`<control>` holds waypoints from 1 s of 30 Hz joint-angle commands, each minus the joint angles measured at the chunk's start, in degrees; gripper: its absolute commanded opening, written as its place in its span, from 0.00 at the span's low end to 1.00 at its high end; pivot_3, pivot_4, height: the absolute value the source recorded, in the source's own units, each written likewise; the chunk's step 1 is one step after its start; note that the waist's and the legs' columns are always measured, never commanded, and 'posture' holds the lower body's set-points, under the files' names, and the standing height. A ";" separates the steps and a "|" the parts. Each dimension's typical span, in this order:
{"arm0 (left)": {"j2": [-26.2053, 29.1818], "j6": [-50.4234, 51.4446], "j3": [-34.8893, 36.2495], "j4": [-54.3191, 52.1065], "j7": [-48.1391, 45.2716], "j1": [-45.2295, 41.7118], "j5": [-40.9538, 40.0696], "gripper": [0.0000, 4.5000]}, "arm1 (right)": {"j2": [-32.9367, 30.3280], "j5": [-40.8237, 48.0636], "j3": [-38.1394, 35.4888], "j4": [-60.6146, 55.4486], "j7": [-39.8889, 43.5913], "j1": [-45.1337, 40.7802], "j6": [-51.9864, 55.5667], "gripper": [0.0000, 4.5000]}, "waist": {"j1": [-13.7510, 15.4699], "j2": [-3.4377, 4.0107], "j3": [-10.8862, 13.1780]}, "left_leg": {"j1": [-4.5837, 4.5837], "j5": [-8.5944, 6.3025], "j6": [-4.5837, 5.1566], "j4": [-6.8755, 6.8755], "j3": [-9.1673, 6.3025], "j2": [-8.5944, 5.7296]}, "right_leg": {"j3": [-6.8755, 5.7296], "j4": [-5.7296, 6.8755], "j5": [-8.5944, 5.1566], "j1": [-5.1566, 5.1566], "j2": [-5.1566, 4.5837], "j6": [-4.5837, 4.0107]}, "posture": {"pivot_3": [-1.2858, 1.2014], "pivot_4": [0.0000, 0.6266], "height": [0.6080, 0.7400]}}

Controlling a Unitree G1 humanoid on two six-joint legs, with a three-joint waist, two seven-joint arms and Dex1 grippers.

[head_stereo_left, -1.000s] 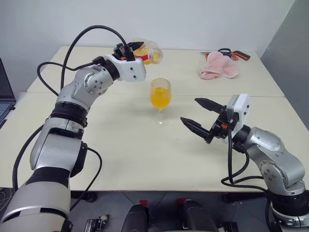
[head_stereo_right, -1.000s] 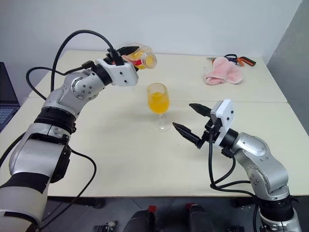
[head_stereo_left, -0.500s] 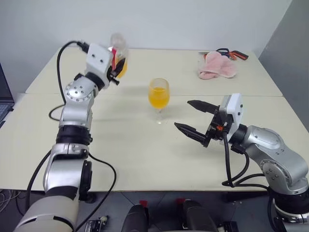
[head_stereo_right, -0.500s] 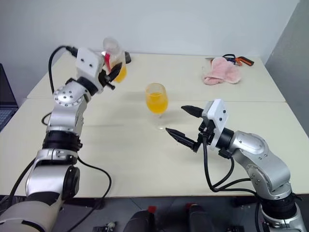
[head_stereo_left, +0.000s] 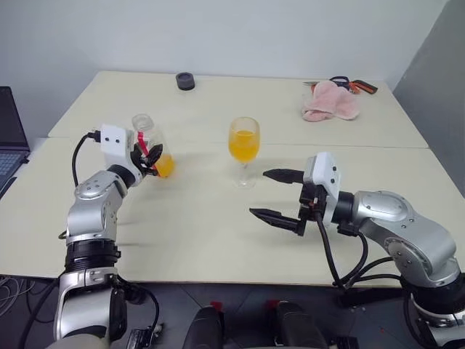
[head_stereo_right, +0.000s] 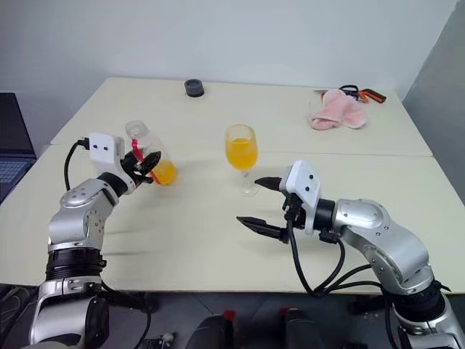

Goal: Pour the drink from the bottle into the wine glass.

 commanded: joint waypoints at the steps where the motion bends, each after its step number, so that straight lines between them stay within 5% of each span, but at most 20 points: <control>1: 1.18 -0.18 1.91 -1.98 0.24 0.37 -0.99 0.36 | 0.39 -0.80 0.22 -0.68 1.20 -0.70 -2.04 1.00 | 0.00 0.00 0.00 | 0.00 0.00 0.00 0.00 0.00 0.00 | 0.00 0.00 0.00 0.00 0.00 0.00 | 0.52 0.24 1.00; 5: 1.92 -2.16 0.60 -0.02 -0.22 1.05 0.85 0.36 | 0.90 -1.30 0.59 -0.15 1.67 -1.21 -2.34 1.00 | -0.02 0.00 0.00 | 0.02 0.00 0.00 0.00 0.01 0.00 | 0.01 0.00 0.00 0.00 0.00 0.00 | 0.52 0.24 1.00; 14: 1.60 -4.98 -0.02 -0.01 -0.68 1.87 1.41 1.00 | 1.14 -0.60 0.12 -0.47 1.58 -2.94 -0.44 1.00 | -0.02 -0.01 0.00 | 0.02 0.00 0.00 -0.01 0.02 0.00 | 0.02 0.00 0.00 0.00 0.00 0.00 | 0.52 0.24 1.00; 20: 1.67 -8.27 -0.50 -2.22 -0.46 4.61 2.88 1.00 | 1.95 1.17 -1.16 -0.70 0.87 -2.26 0.95 1.00 | -0.02 0.00 0.00 | 0.03 0.00 0.00 -0.03 0.02 0.01 | 0.03 -0.01 0.00 0.00 0.00 0.00 | 0.52 0.24 1.00; 30: 0.54 -12.80 0.80 -7.95 1.44 13.13 3.10 1.00 | 5.00 -7.85 -1.25 2.91 -1.96 11.90 -12.22 1.00 | 0.03 -0.02 -0.01 | 0.03 0.00 0.00 -0.08 0.02 0.03 | 0.04 -0.04 0.00 0.01 -0.01 0.00 | 0.52 0.24 1.00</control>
